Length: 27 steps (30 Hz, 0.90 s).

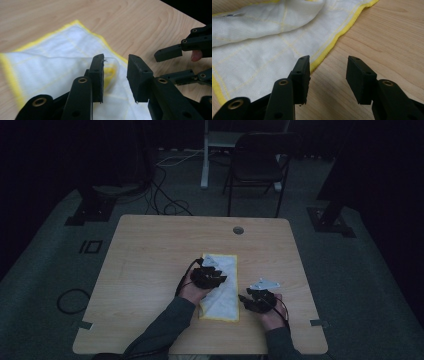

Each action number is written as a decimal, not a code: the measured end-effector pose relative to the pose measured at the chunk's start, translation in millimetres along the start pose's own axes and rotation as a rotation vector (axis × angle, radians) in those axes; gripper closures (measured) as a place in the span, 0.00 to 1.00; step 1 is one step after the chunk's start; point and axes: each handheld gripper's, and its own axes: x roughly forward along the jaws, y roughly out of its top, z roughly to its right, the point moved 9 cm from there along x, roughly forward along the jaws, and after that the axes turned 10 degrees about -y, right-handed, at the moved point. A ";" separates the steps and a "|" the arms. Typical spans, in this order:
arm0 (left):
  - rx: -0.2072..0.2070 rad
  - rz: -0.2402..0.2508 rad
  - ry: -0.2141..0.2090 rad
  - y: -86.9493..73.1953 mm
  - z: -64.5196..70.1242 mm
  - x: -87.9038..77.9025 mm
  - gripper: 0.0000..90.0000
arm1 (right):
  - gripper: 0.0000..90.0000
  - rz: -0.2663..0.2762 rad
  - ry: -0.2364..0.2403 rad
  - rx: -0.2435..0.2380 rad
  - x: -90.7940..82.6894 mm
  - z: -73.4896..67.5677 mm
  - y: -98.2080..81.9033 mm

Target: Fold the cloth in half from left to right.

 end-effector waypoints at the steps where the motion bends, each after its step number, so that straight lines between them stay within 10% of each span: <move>1: -0.004 0.007 0.004 -0.4 -1.8 -5.1 0.76 | 0.60 0.000 0.000 0.000 0.0 0.1 0.0; 12: -0.085 0.021 0.067 -33.3 -26.6 -38.8 0.87 | 0.59 -0.001 -0.001 0.002 0.4 -0.3 0.0; 27: -0.159 -0.049 0.080 -83.8 -31.0 -29.3 0.77 | 0.59 0.000 0.000 0.005 0.3 0.1 0.0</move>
